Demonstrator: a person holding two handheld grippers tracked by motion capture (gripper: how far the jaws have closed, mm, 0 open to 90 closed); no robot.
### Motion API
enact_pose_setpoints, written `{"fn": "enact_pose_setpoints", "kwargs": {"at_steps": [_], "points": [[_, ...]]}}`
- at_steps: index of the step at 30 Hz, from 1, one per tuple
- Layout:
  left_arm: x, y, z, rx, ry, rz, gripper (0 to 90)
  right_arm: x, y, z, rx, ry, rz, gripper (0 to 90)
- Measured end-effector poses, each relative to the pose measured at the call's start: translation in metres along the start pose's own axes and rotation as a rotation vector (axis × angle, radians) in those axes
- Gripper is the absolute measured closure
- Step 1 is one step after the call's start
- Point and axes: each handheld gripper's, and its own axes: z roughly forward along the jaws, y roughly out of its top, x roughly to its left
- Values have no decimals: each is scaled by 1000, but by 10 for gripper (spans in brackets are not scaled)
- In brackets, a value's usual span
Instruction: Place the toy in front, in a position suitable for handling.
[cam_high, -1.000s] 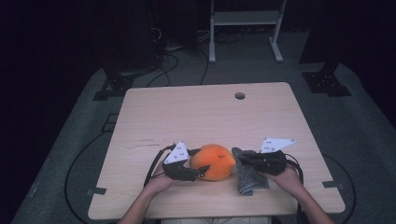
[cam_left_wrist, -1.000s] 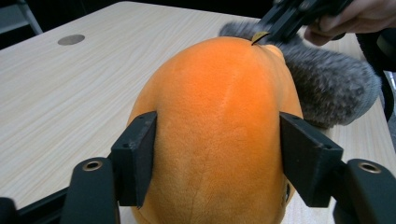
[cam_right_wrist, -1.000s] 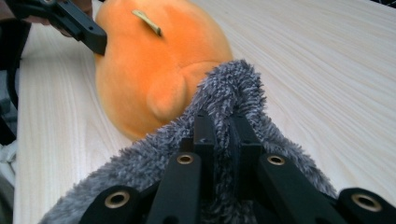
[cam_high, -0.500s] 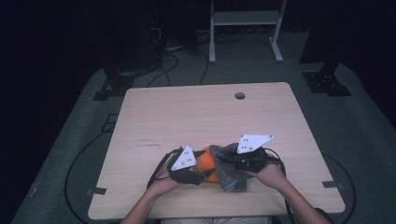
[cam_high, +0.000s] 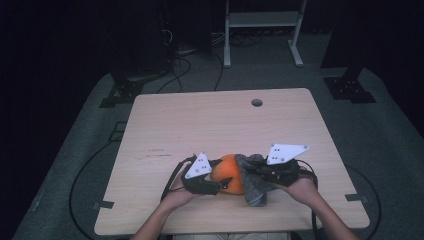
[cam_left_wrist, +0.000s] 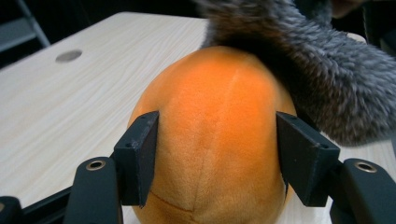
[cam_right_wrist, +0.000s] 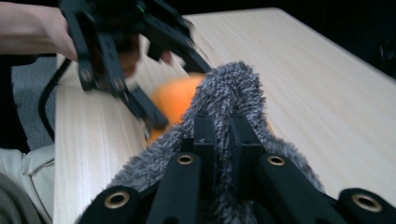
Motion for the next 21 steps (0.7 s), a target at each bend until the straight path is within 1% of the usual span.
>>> {"fn": "enact_pose_setpoints", "kwargs": {"at_steps": [2,3,4,6,7,8,9,10,12,13,15,17,19,21], "points": [[-4,2,2,1,-11,13,326,2,6,6,13,2,-32,828],[-4,2,2,4,-6,5,291,2,6,10,26,6,-34,828],[-2,2,1,12,-2,-15,252,0,3,13,35,13,-27,828],[5,-1,-1,13,5,-76,191,-4,-4,15,44,6,-1,829],[8,-2,-1,10,-2,-106,188,-6,-7,14,45,-5,7,829],[10,-3,-1,8,-8,-120,221,-8,-9,12,45,-9,19,829],[10,-4,-1,7,-10,-125,250,-10,-11,10,47,-21,20,829],[10,-5,-1,3,-12,-118,292,-12,-12,7,55,-30,19,829],[7,-4,-1,0,-11,-78,345,-13,-12,2,62,-34,23,829],[5,-3,-1,3,-13,-62,362,-12,-10,1,58,-27,23,829],[3,-1,-1,4,-16,-41,375,-7,-2,0,62,-10,2,829],[-2,1,0,2,-20,-3,385,1,8,5,60,18,-38,829],[-5,1,0,12,-17,33,391,8,17,12,73,39,-74,829],[-7,-1,0,42,3,64,402,10,21,23,99,56,-89,829]]}}
